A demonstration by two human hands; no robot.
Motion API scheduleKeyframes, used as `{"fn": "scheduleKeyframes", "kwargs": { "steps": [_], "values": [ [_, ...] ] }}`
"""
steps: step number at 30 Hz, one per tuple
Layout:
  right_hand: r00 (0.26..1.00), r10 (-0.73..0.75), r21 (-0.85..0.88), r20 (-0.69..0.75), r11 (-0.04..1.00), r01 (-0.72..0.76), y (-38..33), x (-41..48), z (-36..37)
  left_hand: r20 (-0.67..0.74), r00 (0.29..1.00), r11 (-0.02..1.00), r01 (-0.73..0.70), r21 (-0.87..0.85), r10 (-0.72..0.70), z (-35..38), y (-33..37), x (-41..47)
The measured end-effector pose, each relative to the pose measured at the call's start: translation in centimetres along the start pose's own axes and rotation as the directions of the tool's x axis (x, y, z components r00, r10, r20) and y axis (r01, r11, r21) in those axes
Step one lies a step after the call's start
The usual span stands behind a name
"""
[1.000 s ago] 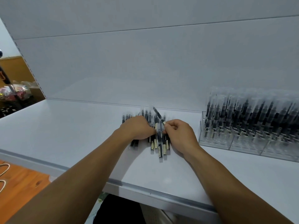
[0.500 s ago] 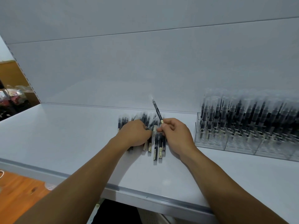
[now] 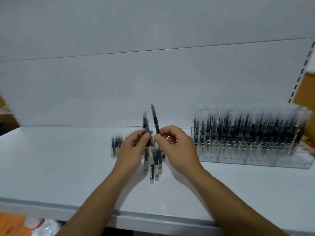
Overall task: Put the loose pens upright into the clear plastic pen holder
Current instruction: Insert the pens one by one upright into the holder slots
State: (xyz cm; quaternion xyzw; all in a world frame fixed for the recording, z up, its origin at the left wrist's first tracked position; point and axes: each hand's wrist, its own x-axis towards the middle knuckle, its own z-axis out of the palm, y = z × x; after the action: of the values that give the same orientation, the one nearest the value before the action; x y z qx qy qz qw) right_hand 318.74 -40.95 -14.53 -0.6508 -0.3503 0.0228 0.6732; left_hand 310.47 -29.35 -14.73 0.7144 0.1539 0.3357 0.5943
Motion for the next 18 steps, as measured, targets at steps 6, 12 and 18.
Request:
{"fn": "scheduleKeyframes", "kwargs": {
  "steps": [6, 12, 18],
  "values": [
    [0.997, -0.072, -0.154, 0.018, 0.985, 0.074, -1.7, -1.5, -5.4, 0.074, 0.997, 0.981, -0.007, -0.195, 0.022, 4.4, 0.9, -1.7],
    [0.985, -0.075, -0.257, -0.153, 0.966, 0.033, -1.8, -0.7, -11.5, 0.117, 0.993, 0.95, 0.043, -0.309, -0.007, 9.3, 1.2, -2.1],
    [0.975, -0.095, -0.363, -0.199, 0.932, 0.017, -1.2, 0.9, -13.5, 0.185, 0.977, 0.828, 0.186, -0.528, -0.102, 12.1, 0.2, -3.0]
  ]
}}
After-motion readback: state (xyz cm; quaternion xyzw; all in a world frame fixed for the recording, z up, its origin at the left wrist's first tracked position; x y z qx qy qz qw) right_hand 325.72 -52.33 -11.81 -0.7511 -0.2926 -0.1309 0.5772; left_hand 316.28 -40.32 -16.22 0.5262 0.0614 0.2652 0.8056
